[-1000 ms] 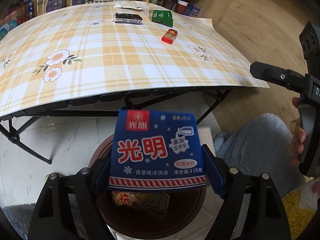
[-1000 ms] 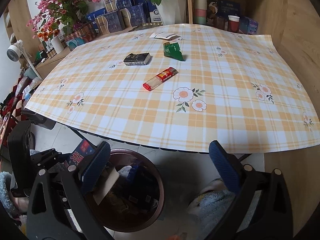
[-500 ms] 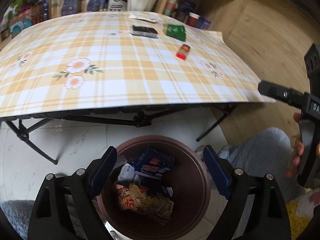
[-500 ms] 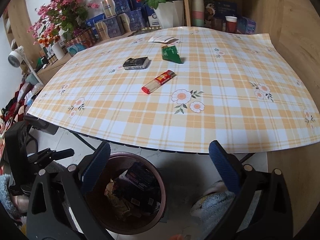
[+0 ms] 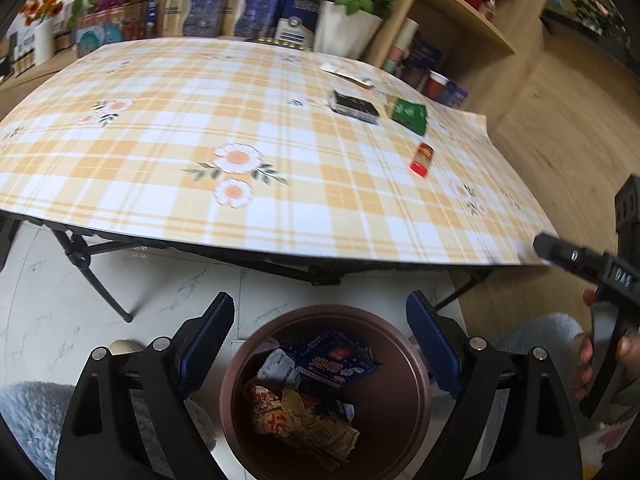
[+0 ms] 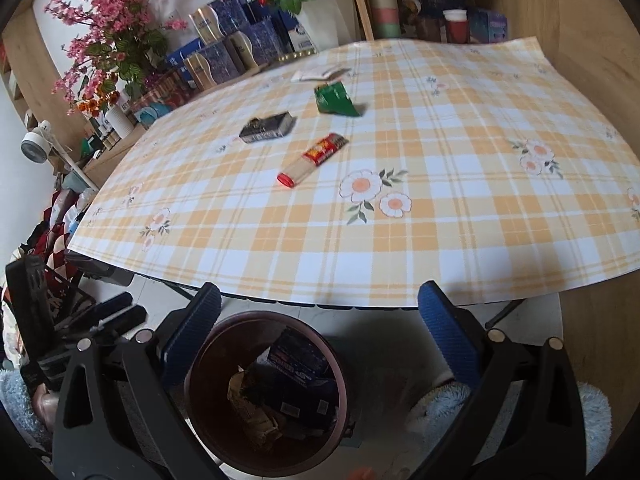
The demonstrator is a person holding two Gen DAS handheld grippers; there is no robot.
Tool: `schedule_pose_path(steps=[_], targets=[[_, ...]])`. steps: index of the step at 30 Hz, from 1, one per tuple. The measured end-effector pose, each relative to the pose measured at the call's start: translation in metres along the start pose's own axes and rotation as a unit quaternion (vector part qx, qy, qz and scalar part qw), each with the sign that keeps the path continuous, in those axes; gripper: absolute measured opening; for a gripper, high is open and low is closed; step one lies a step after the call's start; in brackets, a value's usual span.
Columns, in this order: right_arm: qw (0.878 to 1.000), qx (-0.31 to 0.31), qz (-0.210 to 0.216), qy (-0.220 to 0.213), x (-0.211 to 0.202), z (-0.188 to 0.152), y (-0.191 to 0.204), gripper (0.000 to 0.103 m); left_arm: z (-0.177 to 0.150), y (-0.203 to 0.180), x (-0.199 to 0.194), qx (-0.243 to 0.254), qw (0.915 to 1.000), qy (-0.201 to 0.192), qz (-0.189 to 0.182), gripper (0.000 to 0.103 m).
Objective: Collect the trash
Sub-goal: 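Move both tools back to the table and grasp the red lighter with the right tool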
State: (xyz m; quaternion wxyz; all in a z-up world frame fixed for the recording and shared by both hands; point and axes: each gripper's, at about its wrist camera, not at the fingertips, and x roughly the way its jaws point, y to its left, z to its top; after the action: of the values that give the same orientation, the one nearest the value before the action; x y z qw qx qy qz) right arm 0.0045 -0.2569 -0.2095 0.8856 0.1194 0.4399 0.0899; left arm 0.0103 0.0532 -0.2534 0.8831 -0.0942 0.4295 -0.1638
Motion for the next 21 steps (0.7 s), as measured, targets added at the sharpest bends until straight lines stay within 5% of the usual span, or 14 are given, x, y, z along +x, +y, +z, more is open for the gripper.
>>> schedule_pose_path(steps=[8,16,21], targets=[[0.997,-0.039,-0.071,0.004,0.03,0.022,-0.003,0.097,0.028,0.018,-0.005,0.008,0.9992,-0.017,0.036,0.086],[0.998,0.002,-0.045,0.037,0.088,0.066,0.007,0.088,0.073,0.036,-0.001,-0.018,0.9978,-0.047,0.044,0.086],[0.997,0.001,-0.072,0.03,0.118,0.089,0.024,0.078,0.085,0.04,0.0,-0.031,0.9968,-0.062,0.039,0.086]])
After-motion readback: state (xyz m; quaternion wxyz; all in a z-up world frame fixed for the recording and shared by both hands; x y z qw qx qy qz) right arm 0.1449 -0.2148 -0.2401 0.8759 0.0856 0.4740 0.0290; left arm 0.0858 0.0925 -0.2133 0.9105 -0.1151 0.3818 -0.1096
